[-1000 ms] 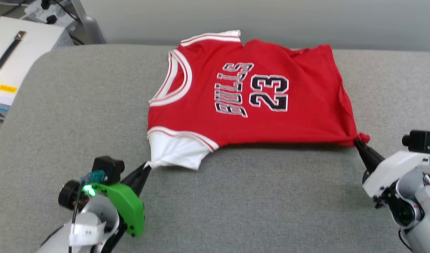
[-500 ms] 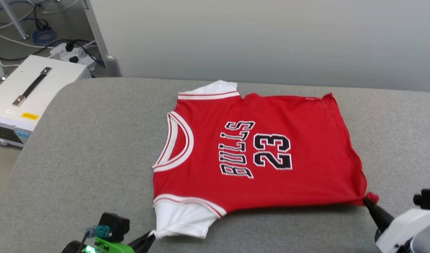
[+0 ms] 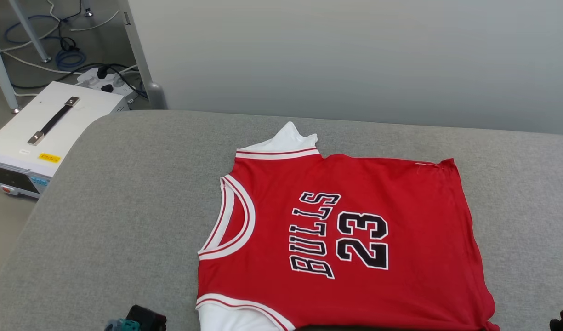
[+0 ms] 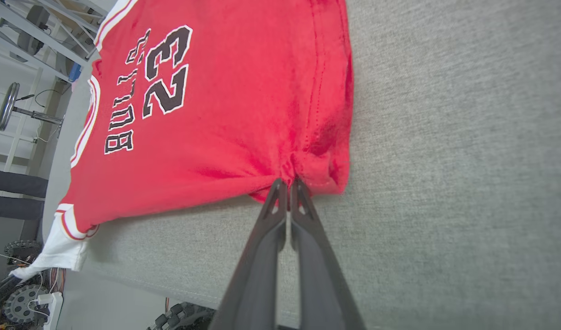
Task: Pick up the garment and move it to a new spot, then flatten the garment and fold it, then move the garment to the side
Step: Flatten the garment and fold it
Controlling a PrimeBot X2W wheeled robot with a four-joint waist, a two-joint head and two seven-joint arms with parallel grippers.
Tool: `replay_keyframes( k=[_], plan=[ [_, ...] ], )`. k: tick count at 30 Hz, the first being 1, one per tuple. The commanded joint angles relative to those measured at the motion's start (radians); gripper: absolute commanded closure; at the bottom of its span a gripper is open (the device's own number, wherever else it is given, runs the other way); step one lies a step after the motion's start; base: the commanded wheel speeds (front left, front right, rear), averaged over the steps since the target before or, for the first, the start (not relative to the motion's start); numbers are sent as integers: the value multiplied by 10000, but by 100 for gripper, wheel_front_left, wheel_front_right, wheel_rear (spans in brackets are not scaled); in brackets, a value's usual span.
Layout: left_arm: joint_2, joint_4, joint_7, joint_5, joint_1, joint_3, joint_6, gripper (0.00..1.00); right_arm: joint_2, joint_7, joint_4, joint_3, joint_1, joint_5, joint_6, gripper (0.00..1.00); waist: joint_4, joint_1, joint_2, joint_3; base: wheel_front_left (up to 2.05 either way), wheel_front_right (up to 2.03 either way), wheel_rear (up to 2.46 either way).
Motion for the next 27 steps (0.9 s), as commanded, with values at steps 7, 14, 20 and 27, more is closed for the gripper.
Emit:
replay_keyframes(
  k=[7, 14, 20, 27],
  plan=[
    [128, -415, -748, 337, -623, 688, 201, 100, 960, 1078, -1572, -1154, 137, -765, -7, 100, -138, 1, -1, 439, 0, 0, 0],
    [46, -582, -1041, 598, -1648, 1215, 200, 100, 1666, 2065, -2665, -1965, -477, -1269, -7, 100, -284, 1, -1, 990, 0, 0, 0],
    [-166, -378, -814, 762, -2659, 1370, 86, 100, 1953, 2812, -2991, -2289, -1427, -1896, -7, 100, -401, 1, -1, 1602, 0, 0, 0],
    [-618, 552, -504, 921, -3760, 1274, -242, 100, 1984, 3318, -2477, -2179, -2720, -2553, -7, 100, -516, 1, -1, 2350, 0, 0, 0]
  ],
)
